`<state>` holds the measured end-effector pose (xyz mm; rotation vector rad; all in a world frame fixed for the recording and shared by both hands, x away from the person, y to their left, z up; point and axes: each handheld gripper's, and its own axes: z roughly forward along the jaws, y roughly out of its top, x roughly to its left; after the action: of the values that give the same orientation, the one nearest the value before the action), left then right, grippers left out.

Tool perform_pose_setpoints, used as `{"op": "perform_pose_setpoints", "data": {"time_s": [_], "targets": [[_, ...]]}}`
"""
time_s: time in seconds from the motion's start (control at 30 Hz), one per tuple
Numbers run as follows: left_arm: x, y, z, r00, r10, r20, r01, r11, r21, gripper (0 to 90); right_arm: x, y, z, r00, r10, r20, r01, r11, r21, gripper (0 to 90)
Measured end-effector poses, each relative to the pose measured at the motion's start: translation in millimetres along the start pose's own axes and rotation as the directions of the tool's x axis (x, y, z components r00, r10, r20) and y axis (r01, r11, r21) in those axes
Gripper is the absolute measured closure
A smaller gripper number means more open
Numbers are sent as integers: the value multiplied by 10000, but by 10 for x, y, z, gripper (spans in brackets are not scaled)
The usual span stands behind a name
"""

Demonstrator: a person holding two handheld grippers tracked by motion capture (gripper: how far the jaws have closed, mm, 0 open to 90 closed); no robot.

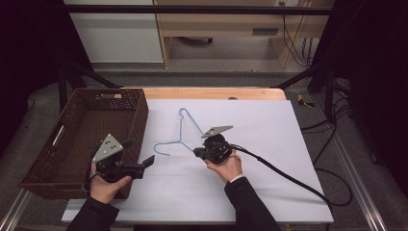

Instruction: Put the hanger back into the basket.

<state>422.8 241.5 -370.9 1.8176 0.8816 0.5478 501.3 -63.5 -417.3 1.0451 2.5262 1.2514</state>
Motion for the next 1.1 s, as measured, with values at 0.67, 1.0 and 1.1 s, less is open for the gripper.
{"op": "perform_pose_setpoints", "data": {"time_s": [0.67,1.0,1.1], "targets": [[-368,-262,450,9987,-350,377,306,9934,1108,48,-101,-48,-201,9995,267,-192,-276,9985,-469,880],[-315,-291,781,9928,-1005,658,925,9891,1145,85,-89,-73,-207,9996,175,-222,-186,9985,-518,880],[-276,-307,866,9929,-1098,462,1036,9873,1206,108,-91,-78,-221,9994,216,-268,-230,9984,-521,880]]}}
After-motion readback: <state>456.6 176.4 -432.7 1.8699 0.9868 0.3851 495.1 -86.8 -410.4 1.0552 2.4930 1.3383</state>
